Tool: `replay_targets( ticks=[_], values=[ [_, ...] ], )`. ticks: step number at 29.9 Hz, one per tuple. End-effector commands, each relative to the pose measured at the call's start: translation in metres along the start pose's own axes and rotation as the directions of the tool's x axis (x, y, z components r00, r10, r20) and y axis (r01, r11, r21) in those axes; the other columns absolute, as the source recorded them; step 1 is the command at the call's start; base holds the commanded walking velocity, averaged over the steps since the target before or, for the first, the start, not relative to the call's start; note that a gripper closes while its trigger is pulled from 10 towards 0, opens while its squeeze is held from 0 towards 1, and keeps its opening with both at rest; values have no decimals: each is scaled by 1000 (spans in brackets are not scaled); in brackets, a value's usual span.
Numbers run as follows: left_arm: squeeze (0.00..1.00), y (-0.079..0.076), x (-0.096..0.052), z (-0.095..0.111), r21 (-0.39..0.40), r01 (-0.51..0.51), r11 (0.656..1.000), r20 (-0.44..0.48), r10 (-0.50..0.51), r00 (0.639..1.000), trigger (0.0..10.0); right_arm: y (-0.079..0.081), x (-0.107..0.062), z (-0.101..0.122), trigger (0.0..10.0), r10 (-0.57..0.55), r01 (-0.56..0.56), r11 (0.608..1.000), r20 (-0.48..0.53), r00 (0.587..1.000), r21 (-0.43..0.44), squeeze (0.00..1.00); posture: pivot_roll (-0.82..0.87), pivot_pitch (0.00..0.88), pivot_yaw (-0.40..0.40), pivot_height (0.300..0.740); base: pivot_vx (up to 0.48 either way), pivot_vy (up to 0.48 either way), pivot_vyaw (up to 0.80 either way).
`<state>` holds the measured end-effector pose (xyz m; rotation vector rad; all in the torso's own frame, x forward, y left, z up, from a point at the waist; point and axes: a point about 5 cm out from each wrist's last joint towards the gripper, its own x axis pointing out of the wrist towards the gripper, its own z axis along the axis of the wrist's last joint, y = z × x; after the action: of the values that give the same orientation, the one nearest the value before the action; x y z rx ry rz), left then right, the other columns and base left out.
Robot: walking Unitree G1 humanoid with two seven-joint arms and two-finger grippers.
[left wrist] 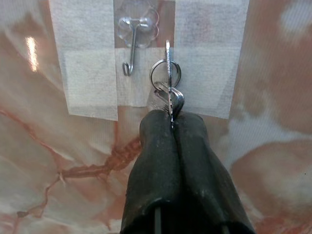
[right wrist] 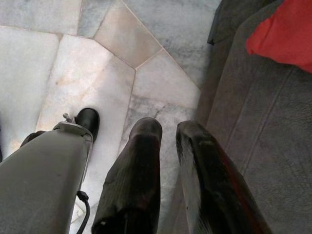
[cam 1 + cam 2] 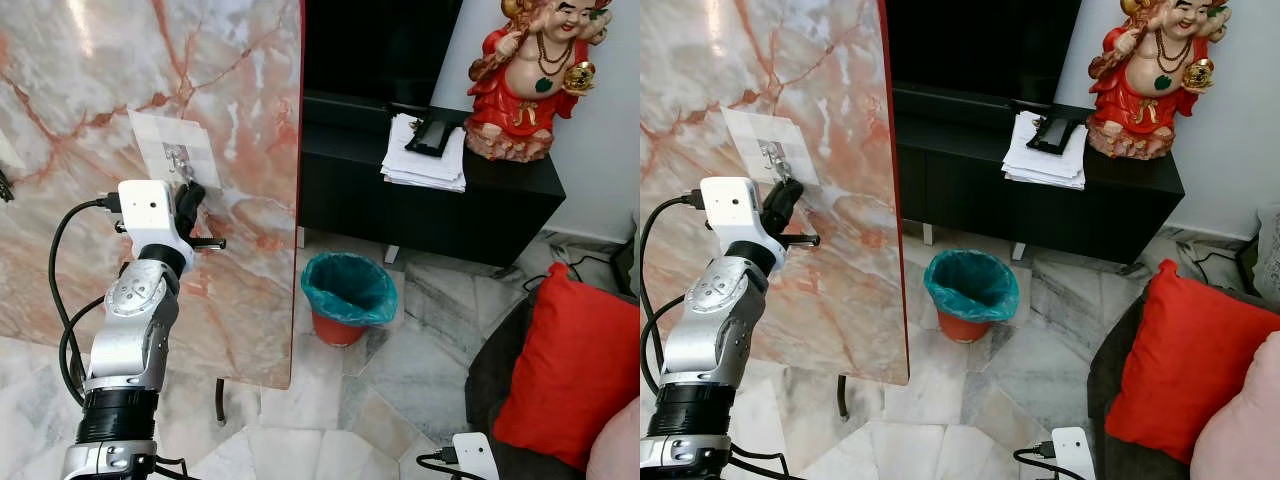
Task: Hang keys on a hook
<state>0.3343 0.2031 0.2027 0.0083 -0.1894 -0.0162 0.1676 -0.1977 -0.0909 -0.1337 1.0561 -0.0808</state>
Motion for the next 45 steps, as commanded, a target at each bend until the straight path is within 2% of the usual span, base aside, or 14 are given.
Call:
replay_targets(
  ticks=[1,2,5,17,25,45],
  values=[
    [0,-1,1,9,5,-1,1000,29,0,1000,10000,-1,0,-1,10000,1,-1,1000,-12,1000,-1,0,118,78,-98,740,0,0,0],
    [0,1,1,9,-25,-10,1000,33,11,999,10000,-1,0,0,10000,1,-1,1000,-9,1000,-1,0,117,79,-98,740,0,0,0],
    [0,2,1,10,-49,-9,999,36,11,999,10000,0,0,1,10000,3,-3,1000,-7,1000,-3,0,118,78,-99,740,0,0,0],
    [0,4,0,12,-113,-3,994,51,9,999,10000,0,0,-1,10000,1,-1,1000,-12,1000,-6,0,117,78,-99,740,0,0,0],
    [0,4,3,15,-213,2,977,64,12,998,10000,0,0,-2,10000,2,-2,1000,-12,1000,-10,0,119,78,-100,740,0,0,0],
    [0,9,4,17,-268,-54,962,65,74,995,10000,0,0,0,10000,4,-4,1000,-7,1000,-11,0,118,79,-102,740,0,0,0]
  ],
)
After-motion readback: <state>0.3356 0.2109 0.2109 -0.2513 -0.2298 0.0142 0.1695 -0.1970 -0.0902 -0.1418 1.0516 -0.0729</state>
